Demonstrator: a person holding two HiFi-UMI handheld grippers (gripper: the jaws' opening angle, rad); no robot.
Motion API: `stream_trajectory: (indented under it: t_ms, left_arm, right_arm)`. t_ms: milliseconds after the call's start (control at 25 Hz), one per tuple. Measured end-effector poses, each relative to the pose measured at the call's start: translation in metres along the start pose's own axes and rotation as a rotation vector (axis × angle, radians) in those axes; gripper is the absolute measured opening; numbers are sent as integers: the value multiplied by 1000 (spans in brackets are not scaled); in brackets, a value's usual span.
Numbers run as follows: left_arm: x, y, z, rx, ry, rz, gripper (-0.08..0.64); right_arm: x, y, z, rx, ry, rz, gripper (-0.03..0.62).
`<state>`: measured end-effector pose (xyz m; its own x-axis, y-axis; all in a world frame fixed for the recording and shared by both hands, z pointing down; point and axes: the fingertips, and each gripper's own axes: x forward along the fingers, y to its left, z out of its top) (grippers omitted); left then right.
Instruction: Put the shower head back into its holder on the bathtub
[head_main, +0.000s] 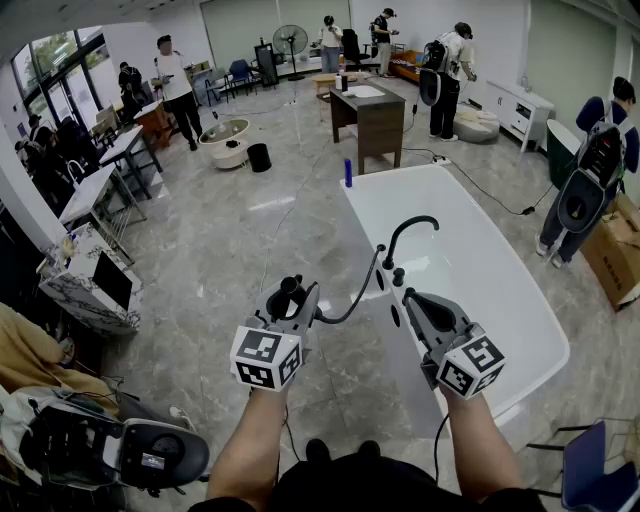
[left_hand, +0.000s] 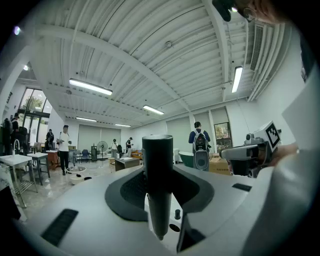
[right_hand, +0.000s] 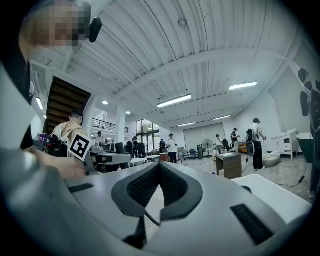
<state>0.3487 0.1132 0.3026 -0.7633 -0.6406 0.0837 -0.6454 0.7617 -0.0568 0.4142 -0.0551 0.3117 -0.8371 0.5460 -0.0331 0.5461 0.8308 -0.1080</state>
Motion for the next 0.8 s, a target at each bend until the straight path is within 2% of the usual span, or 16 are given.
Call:
stream_trajectory:
  t_ms: [400,800]
  left_arm:
    - [8,-11,-3,-2,5,9,132]
    - [-1,-17,-6,-8,3,51,132]
  right_arm:
    - [-7,-10,-3,7,-3,30,15]
    - [-18,-12,-18,60,24,61,22]
